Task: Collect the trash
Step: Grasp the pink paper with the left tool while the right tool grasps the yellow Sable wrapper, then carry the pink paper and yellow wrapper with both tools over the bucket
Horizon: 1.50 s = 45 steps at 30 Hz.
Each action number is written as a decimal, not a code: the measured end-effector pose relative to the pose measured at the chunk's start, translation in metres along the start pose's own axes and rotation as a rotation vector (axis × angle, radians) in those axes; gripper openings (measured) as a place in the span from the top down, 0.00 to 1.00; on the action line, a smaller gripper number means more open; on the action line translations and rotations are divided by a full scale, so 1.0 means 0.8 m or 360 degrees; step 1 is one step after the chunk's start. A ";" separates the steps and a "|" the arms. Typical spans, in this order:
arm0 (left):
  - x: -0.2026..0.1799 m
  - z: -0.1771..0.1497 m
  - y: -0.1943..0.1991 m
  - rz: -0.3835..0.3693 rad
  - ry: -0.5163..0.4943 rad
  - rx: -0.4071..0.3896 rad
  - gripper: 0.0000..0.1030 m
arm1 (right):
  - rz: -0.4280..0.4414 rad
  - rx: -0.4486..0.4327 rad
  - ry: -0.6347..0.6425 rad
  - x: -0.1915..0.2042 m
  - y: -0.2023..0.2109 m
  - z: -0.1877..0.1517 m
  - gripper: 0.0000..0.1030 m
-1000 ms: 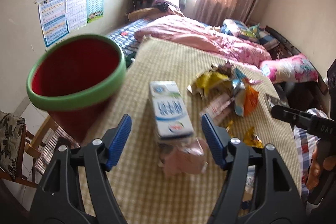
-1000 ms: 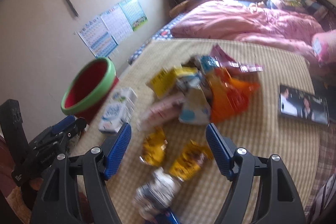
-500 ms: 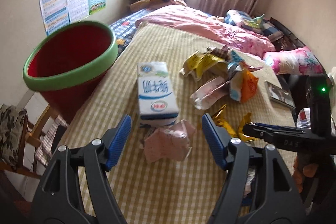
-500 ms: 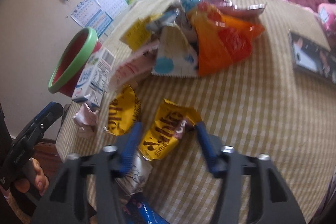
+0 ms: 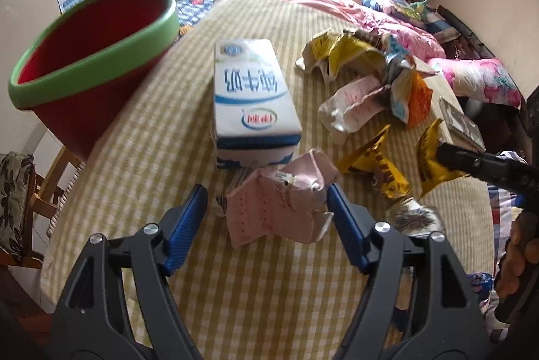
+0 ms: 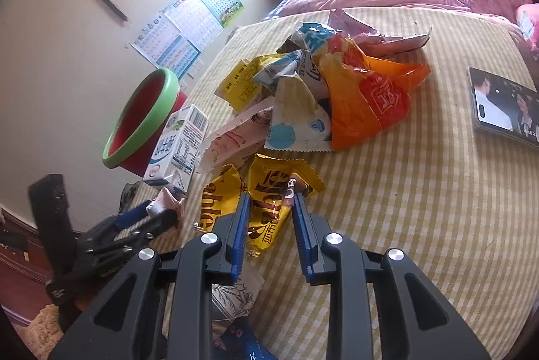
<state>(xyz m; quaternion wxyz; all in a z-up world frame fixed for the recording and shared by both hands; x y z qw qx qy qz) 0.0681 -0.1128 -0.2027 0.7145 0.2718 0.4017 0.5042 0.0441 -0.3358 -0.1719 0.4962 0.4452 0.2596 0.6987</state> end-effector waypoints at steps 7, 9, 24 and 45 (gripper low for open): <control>-0.001 0.000 -0.001 -0.0025 0.0002 0.0000 0.42 | 0.0017 -0.0049 -0.0026 -0.004 0.016 0.004 0.75; -0.003 0.001 0.005 -0.0025 0.0002 -0.0025 0.42 | 0.0023 -0.0062 -0.0033 -0.003 0.018 0.006 0.75; -0.026 -0.018 0.096 0.0114 0.0086 -0.0472 0.42 | 0.0047 -0.0155 0.0004 0.017 0.038 0.024 0.75; -0.007 0.026 0.152 0.0199 -0.0106 -0.0715 0.41 | 0.0074 -0.0250 0.0150 0.083 0.041 0.040 0.75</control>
Point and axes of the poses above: each gripper's, at about its wrist camera, not at the fingertips, and y roughly against the way its jaws point, x to its left, z to its top, the point moved 6 cm from there along -y, roughly the way its jaws point, and after that the axes turned 9 degrees about -z, right-handed, at the moved point
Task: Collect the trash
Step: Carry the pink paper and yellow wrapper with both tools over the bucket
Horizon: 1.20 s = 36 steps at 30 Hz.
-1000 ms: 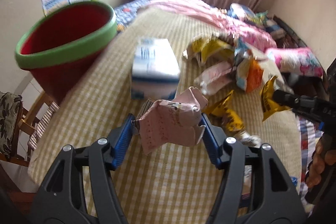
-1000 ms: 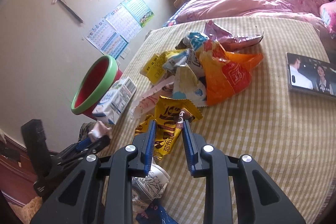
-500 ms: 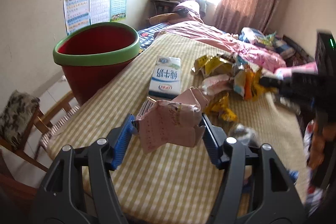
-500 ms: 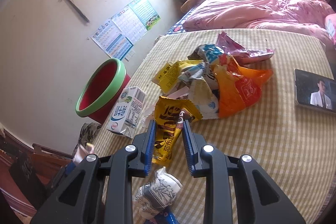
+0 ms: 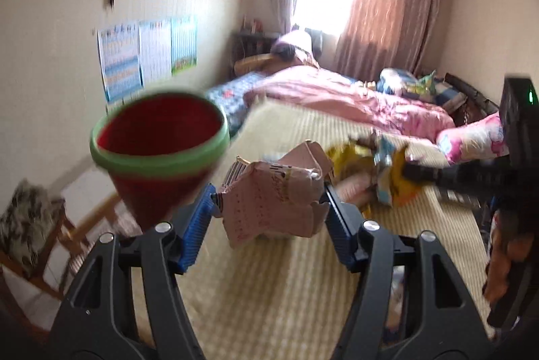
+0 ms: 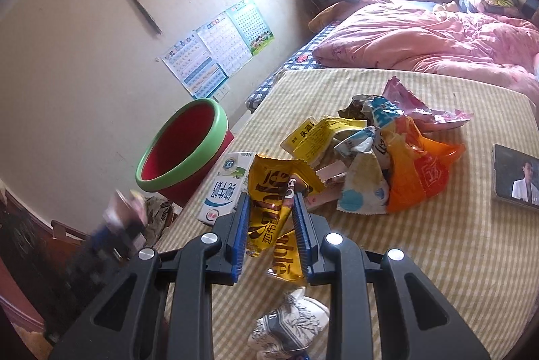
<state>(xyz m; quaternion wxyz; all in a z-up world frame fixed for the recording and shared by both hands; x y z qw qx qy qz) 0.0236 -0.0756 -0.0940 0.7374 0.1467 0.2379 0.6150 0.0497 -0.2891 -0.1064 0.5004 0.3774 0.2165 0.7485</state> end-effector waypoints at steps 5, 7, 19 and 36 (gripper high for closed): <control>0.031 0.039 -0.001 0.0023 0.0040 -0.0046 0.41 | -0.0034 -0.0019 0.0014 0.011 -0.001 0.001 0.75; 0.038 0.045 -0.007 0.0006 0.0071 0.0003 0.41 | -0.0038 -0.0026 0.0023 0.018 -0.002 0.002 0.75; 0.070 0.056 -0.026 -0.0072 0.0060 0.0182 0.41 | -0.0007 -0.0058 0.0118 0.086 -0.022 0.015 0.75; 0.158 0.068 -0.042 -0.0058 0.0114 0.0172 0.41 | -0.0036 -0.0088 0.0132 0.150 -0.059 0.029 0.75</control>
Point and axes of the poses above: each gripper's, at about its wrist camera, not at the fingertips, and y roughly against the way its jaws point, x to its left, z to its top, the point moved 6 cm from there along -y, roughly the way its jaws point, and after that the axes turned 9 degrees about -z, right-handed, at the moved point
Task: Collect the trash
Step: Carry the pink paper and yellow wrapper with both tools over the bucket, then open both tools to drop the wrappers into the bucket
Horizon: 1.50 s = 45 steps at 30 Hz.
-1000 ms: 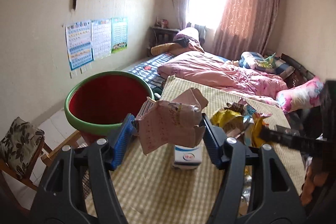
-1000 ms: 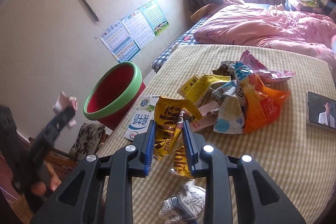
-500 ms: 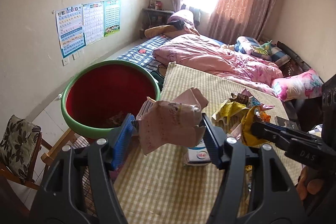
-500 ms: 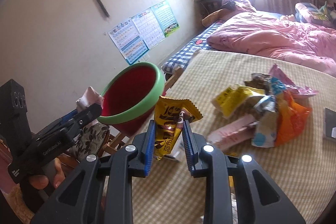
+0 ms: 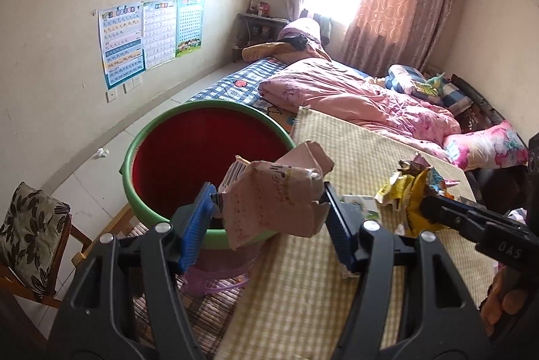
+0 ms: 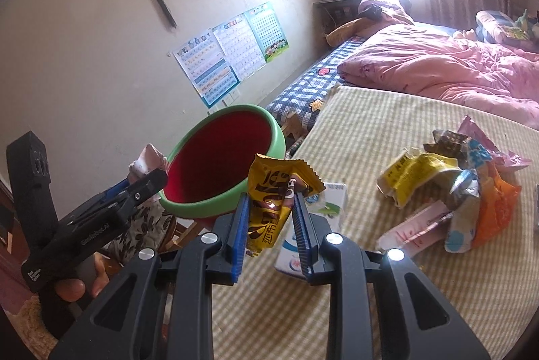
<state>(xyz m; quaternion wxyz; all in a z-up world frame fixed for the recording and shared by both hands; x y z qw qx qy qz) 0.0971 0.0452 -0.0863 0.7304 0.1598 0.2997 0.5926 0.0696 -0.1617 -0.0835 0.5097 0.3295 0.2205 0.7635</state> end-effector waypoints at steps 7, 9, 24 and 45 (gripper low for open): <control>0.034 0.010 -0.012 0.0013 0.0001 0.0016 0.41 | -0.0004 -0.0007 -0.0027 0.014 -0.019 0.014 0.75; 0.040 0.012 -0.015 0.0020 -0.0001 0.0020 0.41 | 0.0002 -0.0004 -0.0033 0.018 -0.025 0.017 0.75; 0.081 0.033 -0.045 0.0045 0.0012 0.0043 0.41 | 0.0071 0.0037 -0.0005 0.058 -0.074 0.049 0.75; 0.107 0.038 -0.079 0.0043 0.0027 0.0117 0.41 | 0.0110 0.0098 0.0028 0.089 -0.119 0.074 0.74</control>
Point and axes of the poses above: each gripper's, at about its wrist camera, not at the fingertips, and y roughly against the way its jaws point, x to its left, z to its top, the point moved 6 cm from there along -y, roughly the way its jaws point, and after that the axes turned 9 degrees about -z, right-handed, at the moved point
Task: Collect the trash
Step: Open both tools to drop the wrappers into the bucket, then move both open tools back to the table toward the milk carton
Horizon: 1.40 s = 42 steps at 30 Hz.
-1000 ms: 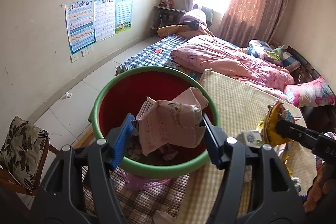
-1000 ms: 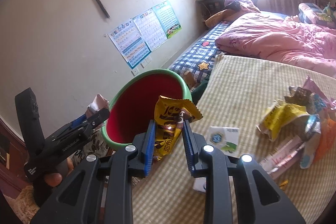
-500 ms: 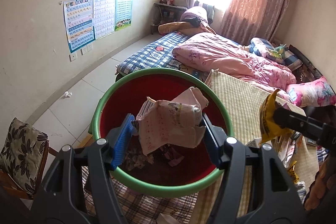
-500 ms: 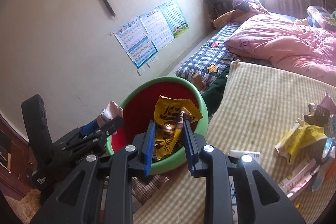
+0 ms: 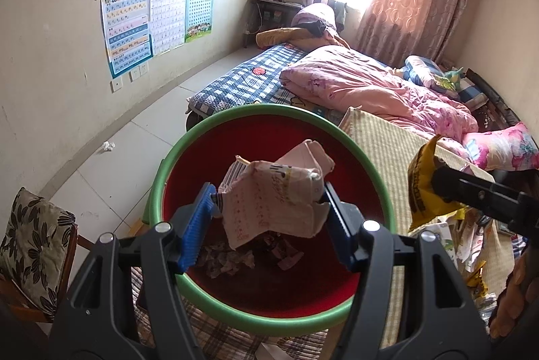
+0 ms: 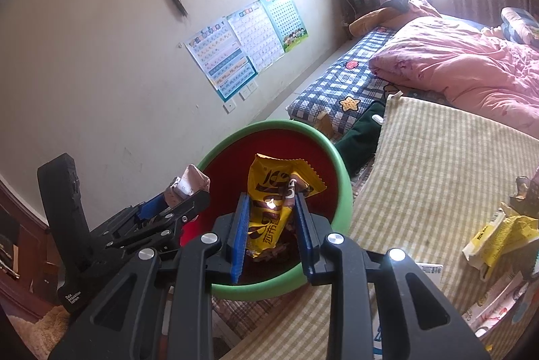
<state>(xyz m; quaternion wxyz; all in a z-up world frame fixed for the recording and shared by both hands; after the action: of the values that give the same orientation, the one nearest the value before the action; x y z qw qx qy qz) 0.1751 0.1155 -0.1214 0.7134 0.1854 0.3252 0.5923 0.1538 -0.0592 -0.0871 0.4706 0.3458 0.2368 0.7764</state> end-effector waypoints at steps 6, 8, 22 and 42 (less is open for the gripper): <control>-0.002 0.000 -0.005 0.0006 -0.0002 0.0011 0.41 | 0.0002 0.0015 0.0007 0.004 -0.005 -0.001 0.73; 0.001 -0.001 -0.006 0.0011 0.0002 0.0014 0.41 | 0.0002 0.0019 0.0008 0.004 -0.006 0.000 0.73; -0.007 -0.011 0.009 0.0059 0.0010 -0.0019 0.27 | 0.0010 -0.0030 0.0027 0.004 0.015 -0.002 0.49; -0.176 -0.094 0.013 -0.0148 -0.0115 0.0115 0.27 | -0.0320 -0.0023 -0.0075 -0.177 0.138 -0.081 0.45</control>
<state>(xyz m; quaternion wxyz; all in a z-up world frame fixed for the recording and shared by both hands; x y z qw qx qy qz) 0.1040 -0.0276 -0.1346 0.7443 0.2171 0.3287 0.5393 0.0866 -0.2379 -0.0970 0.5540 0.3350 0.2536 0.7187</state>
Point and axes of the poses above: each gripper's, at about its wrist camera, not at the fingertips, and y roughly against the way its jaws point, x to its left, z to its top, the point moved 6 cm from there along -y, roughly the way its jaws point, and after that the axes turned 9 degrees about -z, right-handed, at the moved point
